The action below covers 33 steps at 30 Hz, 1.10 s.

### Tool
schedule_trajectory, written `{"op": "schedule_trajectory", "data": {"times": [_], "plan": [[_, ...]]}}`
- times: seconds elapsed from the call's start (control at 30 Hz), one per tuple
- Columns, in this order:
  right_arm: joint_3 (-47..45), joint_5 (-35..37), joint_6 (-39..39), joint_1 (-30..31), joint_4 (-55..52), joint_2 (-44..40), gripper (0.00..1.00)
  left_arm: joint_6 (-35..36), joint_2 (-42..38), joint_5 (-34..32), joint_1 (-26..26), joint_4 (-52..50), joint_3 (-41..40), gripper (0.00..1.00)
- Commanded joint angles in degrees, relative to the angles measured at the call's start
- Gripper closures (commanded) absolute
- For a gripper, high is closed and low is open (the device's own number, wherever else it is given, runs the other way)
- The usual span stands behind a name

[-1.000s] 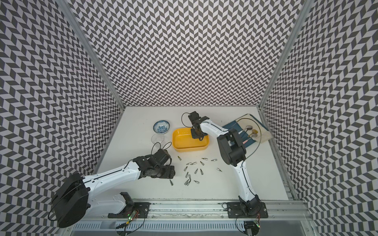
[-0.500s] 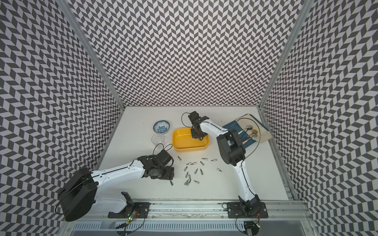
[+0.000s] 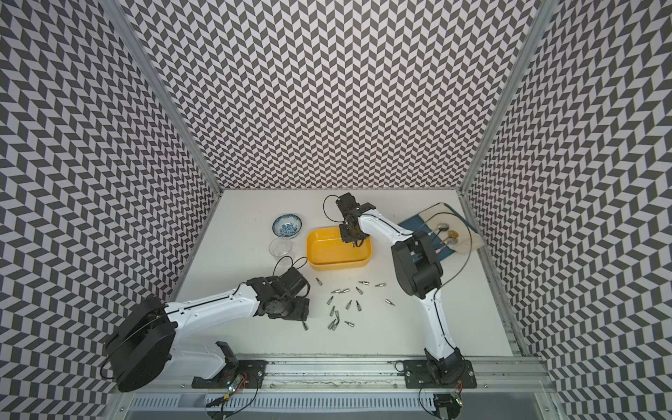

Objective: Put the bit on the desktop into the storage box
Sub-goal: Pick up the screwdriver bit from the center of the board.

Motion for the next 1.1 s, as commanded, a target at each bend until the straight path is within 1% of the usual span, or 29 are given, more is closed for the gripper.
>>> {"op": "schedule_trajectory", "data": {"times": [0.0, 0.3, 0.37, 0.47, 0.6, 0.77, 0.93, 1.07], "plan": [[-1.70, 0.28, 0.91, 0.17, 0.14, -5.73, 0.62, 0.23, 1.06, -1.44, -0.52, -1.04, 1.59, 0.22], [-8.37, 0.85, 2.71, 0.54, -0.35, -15.13, 0.62, 0.15, 2.05, -2.41, -0.96, -1.56, 1.94, 0.27], [-10.39, 1.15, 3.27, 0.63, -0.30, -17.48, 0.62, 0.23, 2.14, -2.57, -0.91, -1.39, 1.89, 0.31], [-13.78, 1.55, 4.03, 0.63, -0.22, -20.83, 0.62, 0.43, 2.61, -2.70, -0.88, -1.20, 2.02, 0.33], [-19.64, 2.03, 5.44, 0.56, 0.77, -25.41, 0.62, 0.56, 3.45, -3.01, -0.91, -1.28, 2.42, 0.40], [-27.34, -1.38, 7.35, 0.04, 3.61, -30.41, 0.62, 1.02, 3.63, -2.70, -0.88, -0.86, 2.27, 0.46], [-32.62, -1.78, 9.31, -0.07, 4.48, -34.38, 0.62, 1.45, 3.63, -2.79, -0.92, -0.77, 2.27, 0.49], [-36.30, -3.11, 10.22, -0.60, 5.67, -37.28, 0.62, 2.31, 4.73, -3.18, -0.94, -0.85, 3.00, 0.54]]}}
